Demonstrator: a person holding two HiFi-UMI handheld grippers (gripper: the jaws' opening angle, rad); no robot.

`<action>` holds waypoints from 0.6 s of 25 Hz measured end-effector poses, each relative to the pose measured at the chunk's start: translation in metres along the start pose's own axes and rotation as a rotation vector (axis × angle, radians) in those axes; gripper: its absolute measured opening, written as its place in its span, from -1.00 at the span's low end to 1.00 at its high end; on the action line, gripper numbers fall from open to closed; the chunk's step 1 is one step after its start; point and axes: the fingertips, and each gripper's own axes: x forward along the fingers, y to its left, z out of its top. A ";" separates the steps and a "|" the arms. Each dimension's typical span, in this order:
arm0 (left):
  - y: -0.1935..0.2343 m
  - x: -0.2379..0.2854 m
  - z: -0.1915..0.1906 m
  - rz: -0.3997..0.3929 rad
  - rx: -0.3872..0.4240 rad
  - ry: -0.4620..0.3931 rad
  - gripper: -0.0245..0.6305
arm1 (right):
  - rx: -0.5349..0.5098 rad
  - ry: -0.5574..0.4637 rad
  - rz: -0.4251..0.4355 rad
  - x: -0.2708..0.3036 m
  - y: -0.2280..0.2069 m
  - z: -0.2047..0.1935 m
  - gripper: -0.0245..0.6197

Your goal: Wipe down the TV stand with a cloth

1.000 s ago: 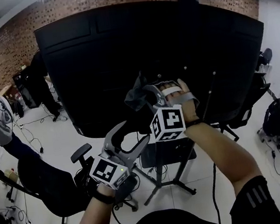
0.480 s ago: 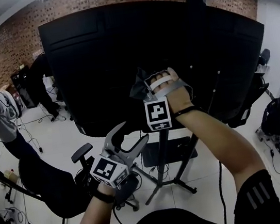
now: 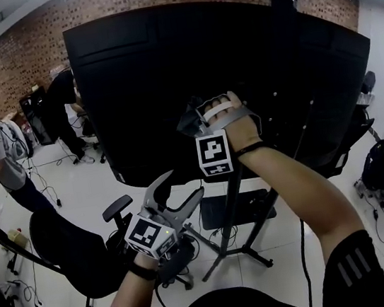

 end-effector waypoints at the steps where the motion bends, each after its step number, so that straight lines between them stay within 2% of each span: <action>1: 0.004 -0.003 -0.001 0.007 0.000 0.000 0.05 | 0.008 -0.015 -0.009 0.001 -0.004 0.009 -0.83; 6: 0.017 -0.015 -0.001 0.047 -0.006 0.005 0.05 | 0.046 -0.067 -0.023 0.012 -0.019 0.043 -0.83; 15: 0.025 -0.029 -0.003 0.089 0.005 0.020 0.05 | 0.077 -0.097 -0.027 0.023 -0.027 0.055 -0.84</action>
